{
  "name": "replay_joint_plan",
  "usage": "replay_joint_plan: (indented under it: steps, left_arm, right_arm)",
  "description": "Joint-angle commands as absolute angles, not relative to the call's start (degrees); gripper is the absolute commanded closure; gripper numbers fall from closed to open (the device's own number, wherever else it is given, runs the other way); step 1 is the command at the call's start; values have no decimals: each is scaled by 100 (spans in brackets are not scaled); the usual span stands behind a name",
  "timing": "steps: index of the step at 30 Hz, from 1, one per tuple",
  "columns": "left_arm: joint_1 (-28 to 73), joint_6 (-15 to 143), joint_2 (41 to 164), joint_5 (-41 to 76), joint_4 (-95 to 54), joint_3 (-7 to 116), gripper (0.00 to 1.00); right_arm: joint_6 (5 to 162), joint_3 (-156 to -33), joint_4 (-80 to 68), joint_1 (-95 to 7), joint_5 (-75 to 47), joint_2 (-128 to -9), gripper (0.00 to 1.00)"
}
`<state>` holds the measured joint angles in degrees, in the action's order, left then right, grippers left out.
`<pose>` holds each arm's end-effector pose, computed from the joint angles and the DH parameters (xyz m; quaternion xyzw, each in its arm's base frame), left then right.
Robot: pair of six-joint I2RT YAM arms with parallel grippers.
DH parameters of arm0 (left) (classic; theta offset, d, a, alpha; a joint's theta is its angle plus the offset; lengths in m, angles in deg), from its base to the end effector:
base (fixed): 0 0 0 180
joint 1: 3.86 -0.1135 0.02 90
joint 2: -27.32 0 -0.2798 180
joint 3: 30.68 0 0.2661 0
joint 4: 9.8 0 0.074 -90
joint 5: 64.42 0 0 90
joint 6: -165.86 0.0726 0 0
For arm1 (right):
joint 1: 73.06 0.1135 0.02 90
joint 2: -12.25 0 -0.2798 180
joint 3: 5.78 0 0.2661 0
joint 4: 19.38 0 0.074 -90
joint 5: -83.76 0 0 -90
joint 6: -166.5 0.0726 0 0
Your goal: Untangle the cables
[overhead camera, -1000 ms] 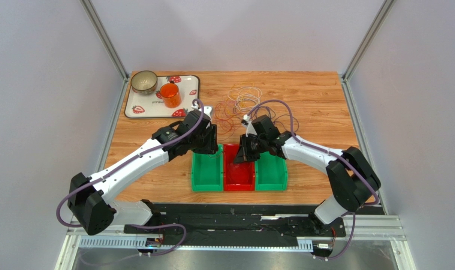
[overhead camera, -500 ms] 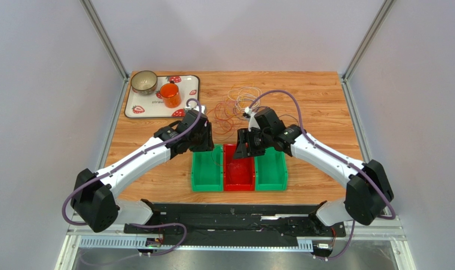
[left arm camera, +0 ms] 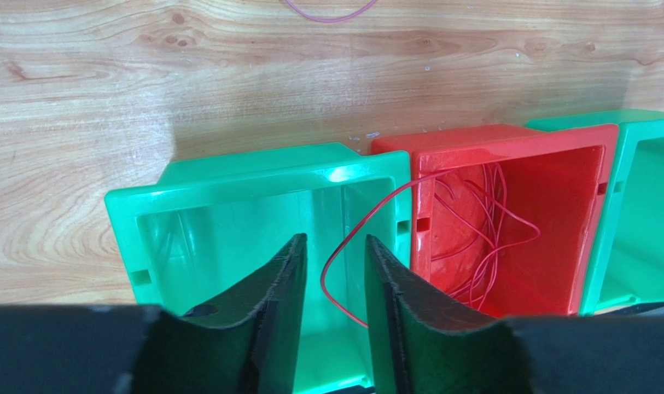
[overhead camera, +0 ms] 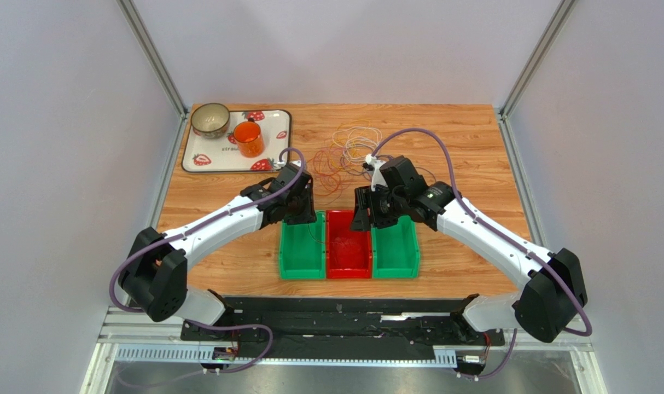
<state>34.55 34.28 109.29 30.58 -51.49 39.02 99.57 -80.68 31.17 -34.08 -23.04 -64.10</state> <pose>0.2602 -0.1982 0.2157 -0.0398 0.9493 -0.1669 0.2634 0.2265 0.2103 0.2656 -0.1766 0.9198 0.2844 0.2048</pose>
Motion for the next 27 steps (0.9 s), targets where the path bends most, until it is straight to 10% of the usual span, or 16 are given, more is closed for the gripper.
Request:
replay_joint_plan:
  steps: [1,10,27]
  left_arm:
    - [3420,3297,10967,3103,-4981,3896,61]
    - [3420,3429,11081,2743,-4858,3965,99]
    - [4034,3833,11317,2198,-4779,4748,100]
  right_arm:
    - [9865,-8086,3057,-3377,-2250,-6324,44]
    - [9830,-8069,3048,-3386,-2171,-6351,45]
    - [9935,-7990,3004,-3386,-1750,-6035,49]
